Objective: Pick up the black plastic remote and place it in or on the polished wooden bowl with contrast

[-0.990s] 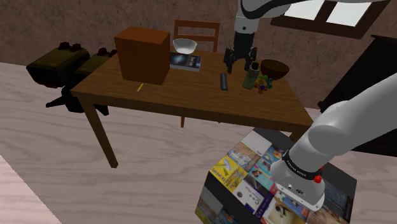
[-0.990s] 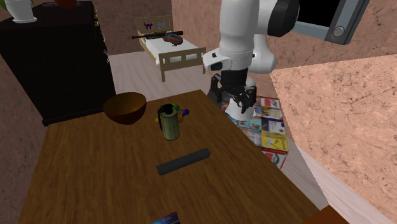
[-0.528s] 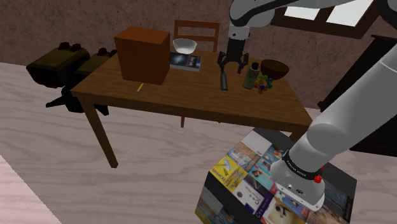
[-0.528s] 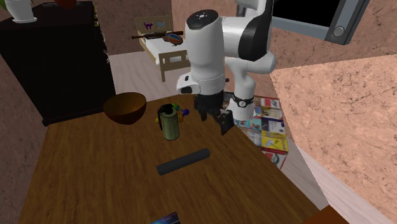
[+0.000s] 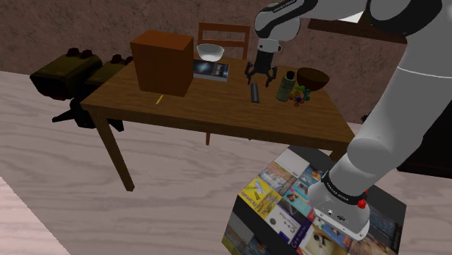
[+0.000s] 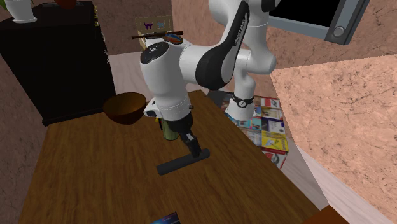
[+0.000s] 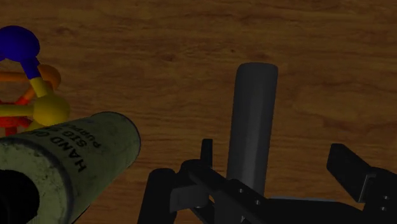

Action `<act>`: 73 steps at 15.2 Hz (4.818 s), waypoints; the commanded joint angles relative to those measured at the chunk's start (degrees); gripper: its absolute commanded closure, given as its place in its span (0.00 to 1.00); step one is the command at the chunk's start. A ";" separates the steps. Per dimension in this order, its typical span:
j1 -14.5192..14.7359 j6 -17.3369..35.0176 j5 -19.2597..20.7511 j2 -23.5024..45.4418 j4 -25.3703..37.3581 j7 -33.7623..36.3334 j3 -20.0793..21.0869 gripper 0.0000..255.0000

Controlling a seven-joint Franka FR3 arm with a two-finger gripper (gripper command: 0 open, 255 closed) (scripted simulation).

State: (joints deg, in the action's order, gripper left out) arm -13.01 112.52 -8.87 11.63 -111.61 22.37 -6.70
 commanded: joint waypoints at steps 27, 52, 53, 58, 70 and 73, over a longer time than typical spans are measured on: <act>-0.76 6.10 -2.45 5.64 -0.84 0.23 -0.25 1.00; -0.68 -10.81 -0.32 -2.04 8.70 3.31 -0.80 1.00; -0.69 -11.53 -0.27 -2.21 9.26 3.41 -0.82 1.00; -0.74 -15.15 -0.08 -2.87 12.25 3.92 -0.86 1.00; -8.08 -17.71 1.54 -2.26 13.85 -8.55 -6.55 1.00; -10.40 -18.32 1.79 -0.95 15.34 -12.42 -8.20 1.00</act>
State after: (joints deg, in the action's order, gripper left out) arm -22.56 94.39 -7.22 10.41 -96.59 11.48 -14.29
